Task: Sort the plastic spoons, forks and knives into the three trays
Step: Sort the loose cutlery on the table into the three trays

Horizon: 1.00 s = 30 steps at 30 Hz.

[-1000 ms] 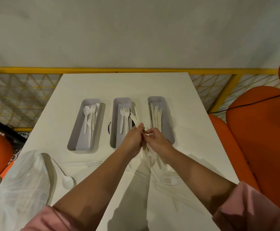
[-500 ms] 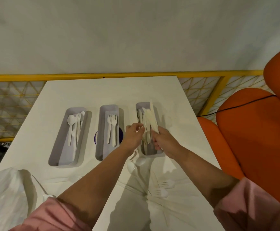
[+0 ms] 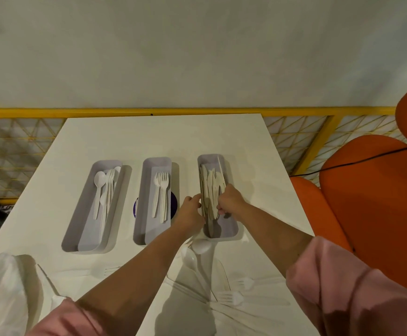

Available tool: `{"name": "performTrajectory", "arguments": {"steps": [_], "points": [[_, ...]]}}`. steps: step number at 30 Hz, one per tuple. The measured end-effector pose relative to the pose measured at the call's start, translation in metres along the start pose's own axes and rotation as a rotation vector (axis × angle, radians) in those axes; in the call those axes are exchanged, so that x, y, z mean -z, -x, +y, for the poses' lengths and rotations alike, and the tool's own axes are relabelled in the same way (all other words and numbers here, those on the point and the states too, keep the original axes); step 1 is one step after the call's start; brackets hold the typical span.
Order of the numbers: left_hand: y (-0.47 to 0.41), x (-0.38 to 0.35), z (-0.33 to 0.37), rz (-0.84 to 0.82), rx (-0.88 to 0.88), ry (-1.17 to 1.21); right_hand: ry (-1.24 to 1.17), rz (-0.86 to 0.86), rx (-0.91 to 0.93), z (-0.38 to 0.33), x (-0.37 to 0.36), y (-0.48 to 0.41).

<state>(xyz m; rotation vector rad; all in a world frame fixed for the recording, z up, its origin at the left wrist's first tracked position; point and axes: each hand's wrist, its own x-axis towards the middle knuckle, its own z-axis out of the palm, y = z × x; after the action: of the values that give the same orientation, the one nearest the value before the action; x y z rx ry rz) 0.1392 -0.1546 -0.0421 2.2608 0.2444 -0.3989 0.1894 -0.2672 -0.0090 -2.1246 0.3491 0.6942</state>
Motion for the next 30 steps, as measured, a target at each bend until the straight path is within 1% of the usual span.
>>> {"name": "performTrajectory", "arguments": {"steps": [11, 14, 16, 18, 21, 24, 26, 30], "points": [[0.001, -0.002, 0.0, 0.029, -0.046, 0.009, 0.232, 0.021, 0.177, 0.004, 0.002, 0.0], [0.005, -0.002, 0.002, 0.046, -0.049, -0.012, 0.346, 0.029, 0.281, 0.005, 0.013, 0.012], [0.01, -0.001, 0.003, 0.078, -0.057, -0.029, 0.357, 0.025, 0.364, 0.008, 0.022, 0.022], [0.016, 0.0, 0.006, 0.115, -0.077, -0.029, 0.327, -0.013, 0.422, 0.014, 0.031, 0.033], [0.028, 0.002, 0.009, 0.158, -0.139, -0.041, 0.302, -0.124, 0.489, 0.03, 0.043, 0.051], [0.041, 0.001, 0.008, 0.176, -0.212, -0.055, 0.354, -0.236, 0.501, 0.051, 0.05, 0.062], [0.047, -0.002, 0.004, 0.174, -0.236, -0.055, 0.408, -0.297, 0.457, 0.067, 0.051, 0.063], [0.061, -0.011, -0.004, 0.137, -0.264, -0.054, 0.542, -0.307, 0.349, 0.103, 0.046, 0.069]]}}
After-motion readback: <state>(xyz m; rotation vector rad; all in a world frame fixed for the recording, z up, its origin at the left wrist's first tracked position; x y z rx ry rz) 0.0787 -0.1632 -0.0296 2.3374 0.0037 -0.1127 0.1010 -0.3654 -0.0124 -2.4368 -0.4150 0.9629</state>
